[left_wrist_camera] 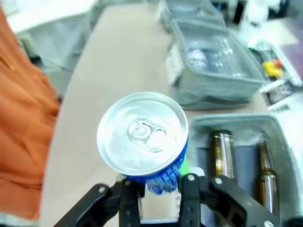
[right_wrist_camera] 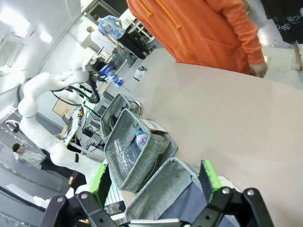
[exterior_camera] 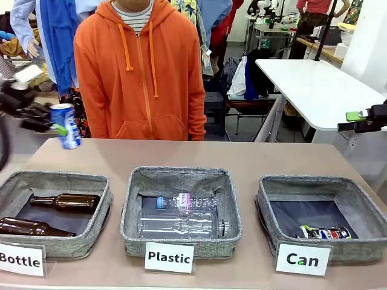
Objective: Sort the can waste into the basket.
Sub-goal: Pick up the can waste from the table and place it in the right Fabric basket.
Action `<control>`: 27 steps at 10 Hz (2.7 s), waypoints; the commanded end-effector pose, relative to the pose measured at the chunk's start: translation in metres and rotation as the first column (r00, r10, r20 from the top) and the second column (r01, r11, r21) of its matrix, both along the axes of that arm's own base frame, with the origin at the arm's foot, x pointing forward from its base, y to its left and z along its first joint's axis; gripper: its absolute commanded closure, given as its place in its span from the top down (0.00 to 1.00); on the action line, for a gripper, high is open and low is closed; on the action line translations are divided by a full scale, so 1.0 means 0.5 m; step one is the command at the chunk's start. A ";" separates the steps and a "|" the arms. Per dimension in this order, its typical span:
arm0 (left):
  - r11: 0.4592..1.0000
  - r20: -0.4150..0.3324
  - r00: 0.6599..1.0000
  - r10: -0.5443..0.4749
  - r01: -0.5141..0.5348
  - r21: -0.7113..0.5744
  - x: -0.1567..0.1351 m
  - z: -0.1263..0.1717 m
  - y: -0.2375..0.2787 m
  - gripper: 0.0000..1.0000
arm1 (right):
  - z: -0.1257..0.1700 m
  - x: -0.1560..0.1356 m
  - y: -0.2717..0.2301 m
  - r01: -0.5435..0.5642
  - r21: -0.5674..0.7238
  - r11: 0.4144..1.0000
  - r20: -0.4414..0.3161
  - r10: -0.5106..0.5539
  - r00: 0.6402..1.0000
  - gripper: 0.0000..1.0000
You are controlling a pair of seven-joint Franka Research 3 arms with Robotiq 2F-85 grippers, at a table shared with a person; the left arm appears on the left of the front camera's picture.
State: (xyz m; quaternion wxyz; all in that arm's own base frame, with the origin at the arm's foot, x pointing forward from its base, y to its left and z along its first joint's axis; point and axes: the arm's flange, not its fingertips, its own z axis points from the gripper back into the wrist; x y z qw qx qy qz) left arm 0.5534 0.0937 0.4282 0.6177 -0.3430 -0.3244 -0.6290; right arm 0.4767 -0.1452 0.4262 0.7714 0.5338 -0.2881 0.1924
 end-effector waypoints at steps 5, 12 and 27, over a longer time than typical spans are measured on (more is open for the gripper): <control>0.998 0.032 0.999 0.041 -0.043 0.048 -0.173 0.095 0.053 0.15 | -0.002 -0.009 0.004 0.000 -0.023 1.000 0.020 0.001 1.000 1.00; 1.000 -0.003 1.000 -0.021 0.021 0.008 -0.192 0.164 -0.204 0.33 | 0.151 -0.152 -0.007 -0.073 -0.378 0.923 -0.136 0.023 0.990 1.00; 0.702 0.029 0.990 -0.142 0.080 0.707 -0.297 0.135 -1.562 0.33 | 0.107 -0.439 -0.227 0.061 -0.599 0.799 -0.089 -0.142 0.986 1.00</control>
